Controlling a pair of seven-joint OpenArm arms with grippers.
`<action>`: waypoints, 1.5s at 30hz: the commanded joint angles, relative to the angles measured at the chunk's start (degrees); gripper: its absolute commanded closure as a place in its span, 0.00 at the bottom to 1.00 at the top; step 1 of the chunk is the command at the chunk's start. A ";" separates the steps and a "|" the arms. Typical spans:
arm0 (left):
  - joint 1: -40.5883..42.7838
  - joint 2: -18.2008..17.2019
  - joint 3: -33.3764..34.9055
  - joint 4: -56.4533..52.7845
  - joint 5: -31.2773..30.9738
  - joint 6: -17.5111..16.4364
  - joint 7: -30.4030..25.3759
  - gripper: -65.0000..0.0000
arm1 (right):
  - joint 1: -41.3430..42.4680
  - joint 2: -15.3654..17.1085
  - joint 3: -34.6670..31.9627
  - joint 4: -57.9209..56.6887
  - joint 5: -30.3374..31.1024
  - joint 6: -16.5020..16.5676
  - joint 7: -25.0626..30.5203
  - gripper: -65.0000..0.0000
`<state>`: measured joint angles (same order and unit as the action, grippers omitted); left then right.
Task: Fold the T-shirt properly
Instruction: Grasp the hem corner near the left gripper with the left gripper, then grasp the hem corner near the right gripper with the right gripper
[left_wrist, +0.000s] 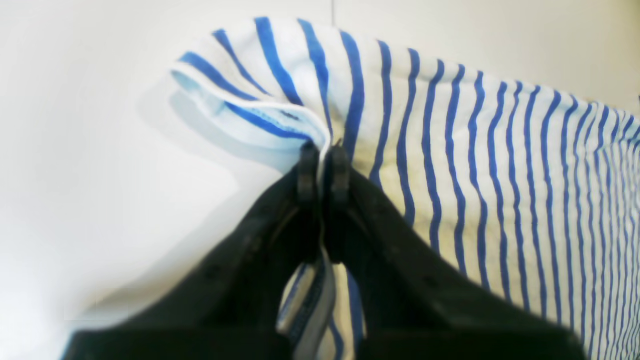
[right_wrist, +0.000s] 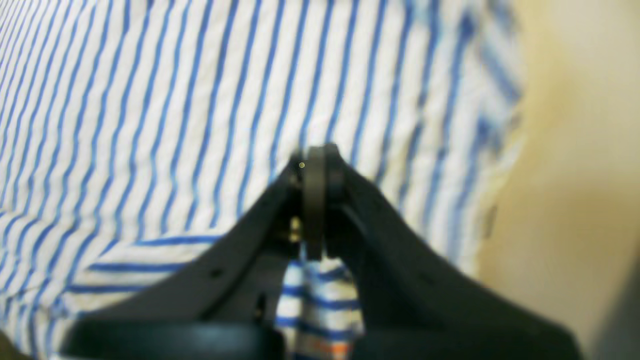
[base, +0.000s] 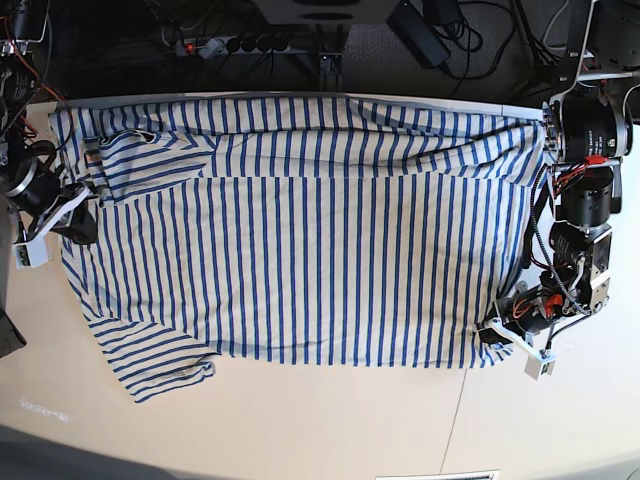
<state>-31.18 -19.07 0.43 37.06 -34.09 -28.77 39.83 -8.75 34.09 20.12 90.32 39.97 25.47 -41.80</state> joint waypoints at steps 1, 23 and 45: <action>-0.85 -0.28 1.01 0.26 0.94 -1.09 2.08 1.00 | 2.49 2.16 0.66 -0.15 -0.50 3.19 2.05 1.00; -0.87 -0.33 11.52 0.26 0.61 -1.07 3.39 1.00 | 50.93 1.90 0.48 -74.77 -11.58 3.23 21.42 0.49; -0.90 -0.31 11.52 0.28 0.42 -1.07 3.91 1.00 | 51.12 -13.31 -2.16 -76.37 -21.11 5.44 21.92 0.49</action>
<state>-31.97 -19.20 11.57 37.60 -36.10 -29.21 39.18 41.93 20.80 18.15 14.22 20.78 26.41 -15.88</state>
